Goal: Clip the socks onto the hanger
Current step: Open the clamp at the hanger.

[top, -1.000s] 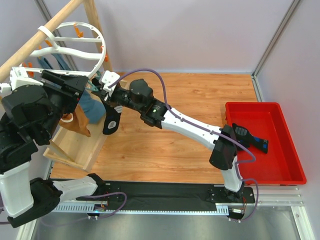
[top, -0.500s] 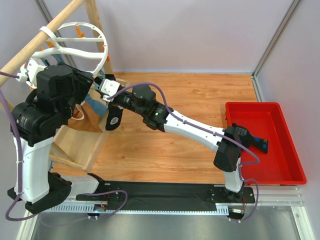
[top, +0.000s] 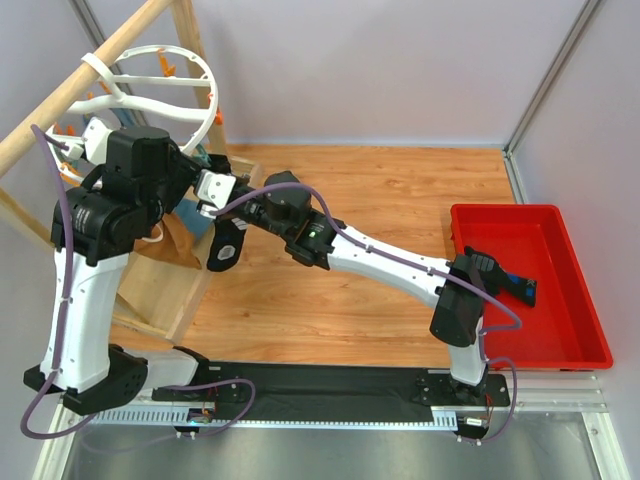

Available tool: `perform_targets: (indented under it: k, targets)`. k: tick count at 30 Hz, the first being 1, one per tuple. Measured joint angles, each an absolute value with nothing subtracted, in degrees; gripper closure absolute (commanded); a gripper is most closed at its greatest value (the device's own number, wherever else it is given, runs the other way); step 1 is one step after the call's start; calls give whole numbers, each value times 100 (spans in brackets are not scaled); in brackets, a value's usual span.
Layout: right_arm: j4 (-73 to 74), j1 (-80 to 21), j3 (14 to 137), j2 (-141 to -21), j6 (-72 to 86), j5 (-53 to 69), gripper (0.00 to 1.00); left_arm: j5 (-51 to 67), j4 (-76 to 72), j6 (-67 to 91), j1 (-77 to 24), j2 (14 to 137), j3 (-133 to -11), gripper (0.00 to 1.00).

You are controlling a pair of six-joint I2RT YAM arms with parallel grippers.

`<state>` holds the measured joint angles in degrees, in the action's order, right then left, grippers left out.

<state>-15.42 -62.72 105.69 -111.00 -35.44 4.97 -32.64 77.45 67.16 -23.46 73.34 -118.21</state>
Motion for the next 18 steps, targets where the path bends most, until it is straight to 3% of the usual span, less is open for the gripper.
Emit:
perform_targets:
  k: [18]
  targets:
    - [-1793, -6357, 10396, -11093, -3911, 156, 100, -3343, 7754, 6890, -2226, 7234, -11629, 44]
